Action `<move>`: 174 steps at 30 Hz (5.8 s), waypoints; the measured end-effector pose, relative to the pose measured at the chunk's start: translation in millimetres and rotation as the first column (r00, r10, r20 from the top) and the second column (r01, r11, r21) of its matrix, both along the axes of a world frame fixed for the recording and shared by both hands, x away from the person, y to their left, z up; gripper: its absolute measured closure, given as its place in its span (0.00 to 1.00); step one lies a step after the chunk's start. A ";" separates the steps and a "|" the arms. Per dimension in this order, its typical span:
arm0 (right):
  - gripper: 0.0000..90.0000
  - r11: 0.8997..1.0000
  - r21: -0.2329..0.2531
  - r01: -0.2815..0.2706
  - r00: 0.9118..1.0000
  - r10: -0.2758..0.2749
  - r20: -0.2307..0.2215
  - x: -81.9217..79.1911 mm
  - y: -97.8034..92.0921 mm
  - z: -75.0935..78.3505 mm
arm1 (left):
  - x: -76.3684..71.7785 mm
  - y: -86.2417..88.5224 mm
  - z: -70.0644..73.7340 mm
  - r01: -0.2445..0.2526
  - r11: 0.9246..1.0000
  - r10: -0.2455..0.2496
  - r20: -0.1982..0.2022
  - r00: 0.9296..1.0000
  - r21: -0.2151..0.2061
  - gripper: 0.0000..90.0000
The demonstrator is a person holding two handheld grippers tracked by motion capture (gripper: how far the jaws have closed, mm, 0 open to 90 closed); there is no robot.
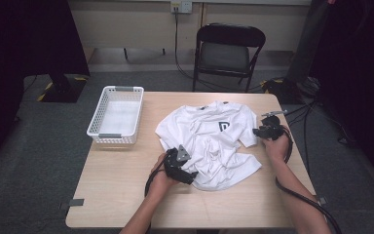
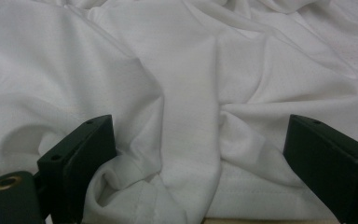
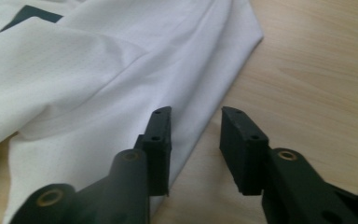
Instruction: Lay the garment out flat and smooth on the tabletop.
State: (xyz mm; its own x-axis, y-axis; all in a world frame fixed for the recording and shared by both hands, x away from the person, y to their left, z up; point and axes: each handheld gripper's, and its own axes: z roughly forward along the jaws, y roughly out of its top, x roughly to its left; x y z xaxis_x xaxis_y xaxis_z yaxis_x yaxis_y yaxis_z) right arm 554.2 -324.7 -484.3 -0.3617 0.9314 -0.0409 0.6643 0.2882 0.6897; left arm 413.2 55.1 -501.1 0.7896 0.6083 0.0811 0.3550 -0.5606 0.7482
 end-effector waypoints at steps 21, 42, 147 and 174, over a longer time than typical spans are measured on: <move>0.99 0.975 0.107 -0.197 0.980 0.192 0.048 -3.5 50.7 55.6 | 0.5 -1.4 0.0 -0.010 1.000 0.010 -0.004 1.000 -0.001 0.10; 0.69 0.974 0.101 -0.201 0.979 0.198 0.037 -14.9 84.8 33.6 | 0.6 -1.7 -0.1 -0.013 1.000 0.013 -0.004 1.000 -0.002 0.10; 0.85 0.967 0.120 -0.226 0.973 0.230 -0.020 -26.4 60.9 37.5 | 1.2 -2.1 0.1 -0.014 1.000 0.014 -0.008 1.000 -0.002 0.10; 0.98 0.968 0.114 -0.222 0.975 0.224 0.001 -25.6 52.4 54.9 | 1.2 -2.0 0.1 -0.013 1.000 0.013 -0.009 1.000 -0.003 0.10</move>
State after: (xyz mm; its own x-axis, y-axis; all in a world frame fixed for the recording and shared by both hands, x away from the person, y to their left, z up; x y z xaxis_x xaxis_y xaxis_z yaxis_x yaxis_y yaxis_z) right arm 528.6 -272.3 -429.4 -0.5604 0.8256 0.0653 0.6006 0.3509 0.7184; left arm 414.4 53.1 -501.1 0.7820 0.6190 0.0725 0.3690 -0.5536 0.7466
